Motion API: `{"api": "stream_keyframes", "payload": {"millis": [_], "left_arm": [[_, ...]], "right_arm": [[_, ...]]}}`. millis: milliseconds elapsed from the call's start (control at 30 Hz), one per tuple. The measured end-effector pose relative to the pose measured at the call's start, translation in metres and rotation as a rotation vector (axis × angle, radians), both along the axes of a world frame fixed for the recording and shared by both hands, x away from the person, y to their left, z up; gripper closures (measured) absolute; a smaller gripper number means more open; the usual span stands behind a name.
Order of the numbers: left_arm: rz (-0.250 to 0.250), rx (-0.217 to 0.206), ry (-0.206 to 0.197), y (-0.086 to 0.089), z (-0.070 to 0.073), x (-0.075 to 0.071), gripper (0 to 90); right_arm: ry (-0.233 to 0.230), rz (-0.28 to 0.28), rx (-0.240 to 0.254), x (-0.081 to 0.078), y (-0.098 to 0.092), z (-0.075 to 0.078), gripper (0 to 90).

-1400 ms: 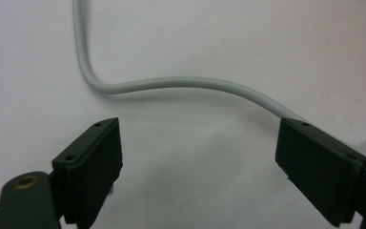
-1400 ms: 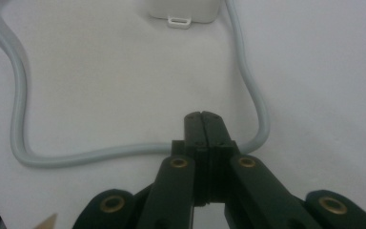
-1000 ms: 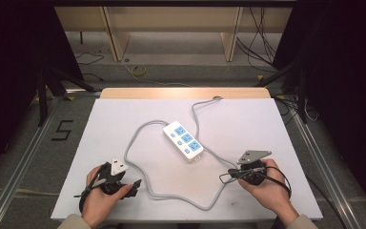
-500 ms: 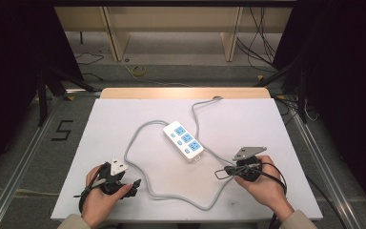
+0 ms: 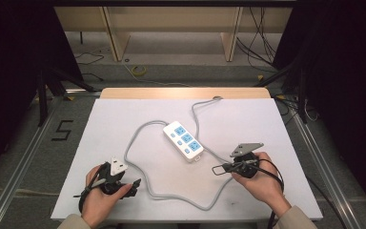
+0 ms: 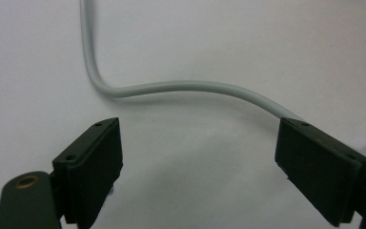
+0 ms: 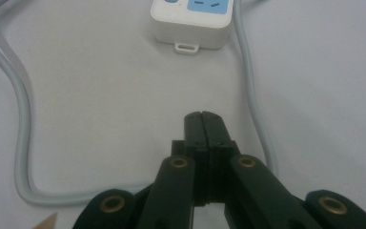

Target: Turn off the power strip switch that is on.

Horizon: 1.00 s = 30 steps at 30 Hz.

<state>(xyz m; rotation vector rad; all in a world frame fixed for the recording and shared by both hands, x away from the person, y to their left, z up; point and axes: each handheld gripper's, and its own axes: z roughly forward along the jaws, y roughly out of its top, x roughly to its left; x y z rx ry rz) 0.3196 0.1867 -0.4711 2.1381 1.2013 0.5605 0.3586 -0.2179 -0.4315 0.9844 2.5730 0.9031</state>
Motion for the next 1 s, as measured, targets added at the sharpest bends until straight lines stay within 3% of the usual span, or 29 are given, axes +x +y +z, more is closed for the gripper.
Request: {"api": "stream_keyframes", "payload": {"millis": [1000], "left_arm": [[0.001,-0.003,-0.007,-0.001,0.0,0.0,16.0]], "right_arm": [[0.024,0.014,-0.021,0.013,0.013,0.005,90.0]]}}
